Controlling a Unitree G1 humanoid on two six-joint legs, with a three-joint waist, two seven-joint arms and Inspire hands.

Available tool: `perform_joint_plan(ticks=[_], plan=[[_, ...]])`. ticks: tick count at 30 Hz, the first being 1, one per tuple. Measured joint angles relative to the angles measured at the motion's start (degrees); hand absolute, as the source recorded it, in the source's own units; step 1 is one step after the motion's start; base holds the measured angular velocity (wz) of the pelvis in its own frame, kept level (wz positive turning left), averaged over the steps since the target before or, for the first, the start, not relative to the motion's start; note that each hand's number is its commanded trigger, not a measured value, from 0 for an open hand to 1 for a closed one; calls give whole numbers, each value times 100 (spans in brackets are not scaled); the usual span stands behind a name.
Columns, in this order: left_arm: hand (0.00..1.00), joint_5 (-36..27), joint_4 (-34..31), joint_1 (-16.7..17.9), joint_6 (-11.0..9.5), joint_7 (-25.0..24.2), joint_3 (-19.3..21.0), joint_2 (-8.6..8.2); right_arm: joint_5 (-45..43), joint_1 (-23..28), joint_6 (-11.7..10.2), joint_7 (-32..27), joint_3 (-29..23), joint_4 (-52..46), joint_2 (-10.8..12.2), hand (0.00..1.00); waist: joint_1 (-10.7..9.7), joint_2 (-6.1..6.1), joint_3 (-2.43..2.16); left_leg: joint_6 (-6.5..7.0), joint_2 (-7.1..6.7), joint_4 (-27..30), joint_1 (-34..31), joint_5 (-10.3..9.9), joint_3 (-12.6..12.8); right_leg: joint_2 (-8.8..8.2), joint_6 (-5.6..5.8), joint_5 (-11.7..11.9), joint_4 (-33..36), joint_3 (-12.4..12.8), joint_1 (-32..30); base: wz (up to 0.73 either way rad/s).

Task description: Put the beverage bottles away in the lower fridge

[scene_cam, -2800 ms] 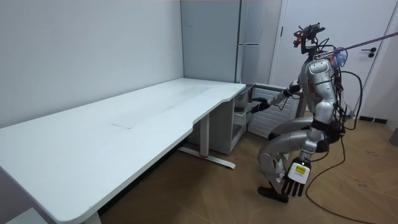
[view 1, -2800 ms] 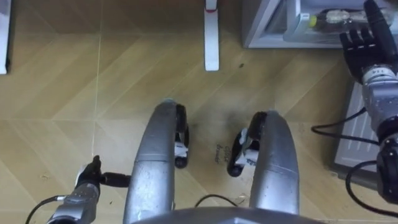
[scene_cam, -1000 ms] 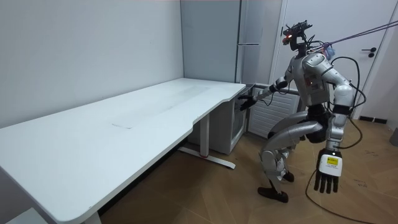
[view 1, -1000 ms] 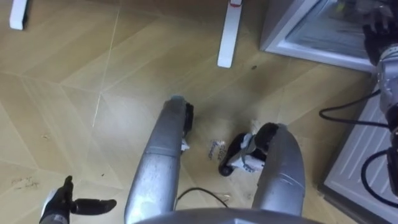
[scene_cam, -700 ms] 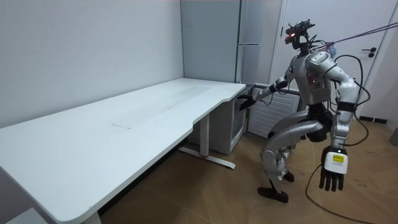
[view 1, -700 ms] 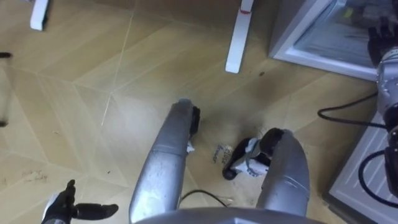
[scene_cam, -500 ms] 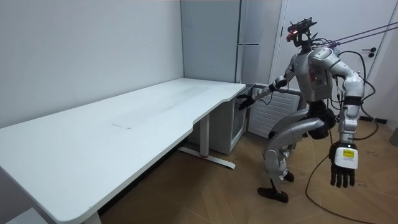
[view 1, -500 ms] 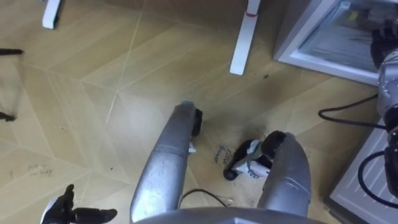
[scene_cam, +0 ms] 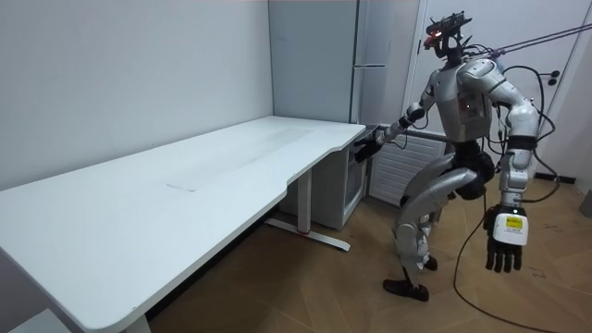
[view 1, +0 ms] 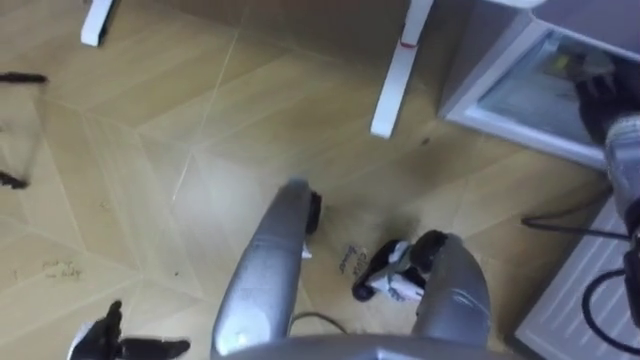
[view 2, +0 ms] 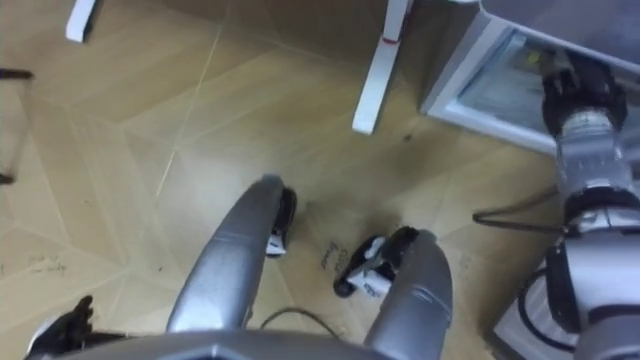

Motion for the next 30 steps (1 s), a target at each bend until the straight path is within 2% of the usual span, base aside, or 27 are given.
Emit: perform_joint_plan(ticks=[2,3,5,6,8,11,13,14,18,21,23,25,28,30], plan=[[0,27,85,-16,-129,7,191,-7,-153,240,84,382,-2,134,-25,0,-40,-110,-4,19,-17,-256,280,6,29,35,78,95,-317,-20,266,-7],[0,31,111,-32,-144,7,234,-17,-190,313,90,438,-16,149,-38,0,-79,-118,-7,38,-33,-309,348,18,8,37,102,118,-392,-57,366,9],[0,31,334,-162,-195,10,350,-32,-410,610,138,609,-45,172,-47,0,-224,-191,-27,94,-43,-509,630,25,0,127,256,190,-713,-85,714,10],[0,30,407,-208,-214,16,362,-47,-466,681,192,646,-44,191,-47,0,-238,-201,-31,107,-36,-556,719,18,1,154,296,214,-808,-85,818,-6],[0,3,585,-253,-288,20,362,-106,-594,941,317,784,-45,247,-47,0,-335,-210,-57,198,-30,-736,1065,-36,51,259,447,299,-1140,-81,1195,-9],[0,6,699,-311,-314,36,367,-124,-719,1240,346,975,-232,380,-48,0,-400,-209,-85,274,3,-1009,1431,-55,119,383,590,478,-1609,-75,1578,-16],[0,30,822,-336,-354,36,440,-200,-847,1332,349,1011,-341,409,-48,0,-495,-233,-104,350,-13,-1281,1695,-7,208,399,668,597,-1894,-37,1795,-15],[0,39,885,-376,-364,44,600,-297,-920,1436,346,1019,-436,413,-48,0,-530,-255,-120,385,-16,-1474,1890,30,284,421,716,684,-2089,8,1945,-16],[0,53,1040,-436,-391,59,640,-388,-969,1672,347,1038,-500,418,-48,0,-662,-282,-162,442,-41,-1902,2481,79,428,474,827,860,-2569,101,2459,-16],[0,137,1252,-432,-467,62,880,-509,-1239,1892,342,1055,-982,414,-50,0,-802,-291,-179,475,-49,-2296,3065,107,527,529,905,977,-3003,127,2983,-13],[0,209,1279,-370,-461,74,1093,-573,-1451,2018,332,1039,-1317,377,-79,0,-914,-332,-247,472,-32,-2611,3423,155,626,579,923,1096,-3350,113,3297,-13],[0,247,1275,-350,-463,75,1217,-579,-1570,2181,330,1017,-1384,166,-102,0,-1034,-387,-284,461,-34,-2815,3634,199,654,623,938,1153,-3550,129,3511,-10],[0,356,1272,-316,-464,150,1274,-624,-1990,2308,331,1034,-1387,-45,-175,0,-1221,-421,-277,443,-27,-3107,4123,224,729,690,966,1242,-3857,167,3928,-15],[0,379,1274,-329,-498,162,1278,-692,-2339,2306,330,1035,-1387,-106,-236,0,-1261,-428,-280,440,-26,-3269,4389,226,812,716,986,1263,-3984,242,4124,-22]])
